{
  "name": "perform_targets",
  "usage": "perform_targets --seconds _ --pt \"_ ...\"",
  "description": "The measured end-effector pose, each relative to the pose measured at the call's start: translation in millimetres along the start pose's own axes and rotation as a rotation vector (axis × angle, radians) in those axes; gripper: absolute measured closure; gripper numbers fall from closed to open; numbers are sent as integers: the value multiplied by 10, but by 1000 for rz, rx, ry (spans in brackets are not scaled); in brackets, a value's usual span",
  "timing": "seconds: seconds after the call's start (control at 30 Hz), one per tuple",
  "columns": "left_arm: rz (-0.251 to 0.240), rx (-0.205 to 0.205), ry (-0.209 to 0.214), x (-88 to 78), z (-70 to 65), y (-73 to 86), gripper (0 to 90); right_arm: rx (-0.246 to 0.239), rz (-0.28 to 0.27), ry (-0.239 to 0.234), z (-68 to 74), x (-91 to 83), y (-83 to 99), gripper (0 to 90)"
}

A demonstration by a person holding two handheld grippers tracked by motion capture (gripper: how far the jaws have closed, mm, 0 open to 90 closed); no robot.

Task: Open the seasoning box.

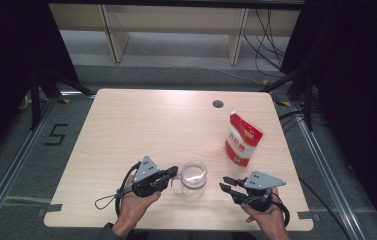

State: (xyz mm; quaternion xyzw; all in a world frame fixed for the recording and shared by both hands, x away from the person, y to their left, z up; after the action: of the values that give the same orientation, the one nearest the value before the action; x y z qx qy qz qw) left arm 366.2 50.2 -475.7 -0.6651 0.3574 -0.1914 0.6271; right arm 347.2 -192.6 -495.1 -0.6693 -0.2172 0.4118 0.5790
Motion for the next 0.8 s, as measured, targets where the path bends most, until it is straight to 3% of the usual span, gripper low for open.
perform_targets --seconds 0.07,0.1,0.17,0.2,0.37,0.53,0.57,0.63,0.8 --pt "-1 -3 1 2 1 2 883 -13 -6 1 4 32 -8 737" --pt "-1 -3 2 0 -1 3 882 11 -5 -11 38 60 -8 753" --pt "-1 -4 3 1 -2 2 882 1 5 -34 69 104 -12 788" --pt "-1 -4 4 1 1 3 882 -27 -6 -40 71 125 -27 802" --pt "-3 -11 6 0 0 6 882 -38 -21 -41 119 185 -88 841" --pt "-12 -38 12 5 -4 14 880 -56 -36 -45 126 228 -122 852" --pt "-11 -36 11 4 -4 14 880 -42 -41 -61 144 241 -127 855" --pt "-11 -24 12 2 3 14 880 -43 -42 -51 150 249 -154 862" --pt "-5 -35 14 -6 8 15 875 -52 -37 -59 180 299 -189 863"
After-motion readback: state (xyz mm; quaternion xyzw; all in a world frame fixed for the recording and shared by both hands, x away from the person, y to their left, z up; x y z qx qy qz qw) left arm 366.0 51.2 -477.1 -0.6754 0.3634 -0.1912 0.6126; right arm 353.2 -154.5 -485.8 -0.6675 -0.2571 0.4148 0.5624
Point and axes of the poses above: each handheld gripper's, and its own axes: x roughly forward along the jaws, y roughly out of its underside, z roughly to its left, the point moved 6 cm from there along x, roughly forward along the jaws, and after that the axes turned 10 degrees about -z, right-handed, at the moved point
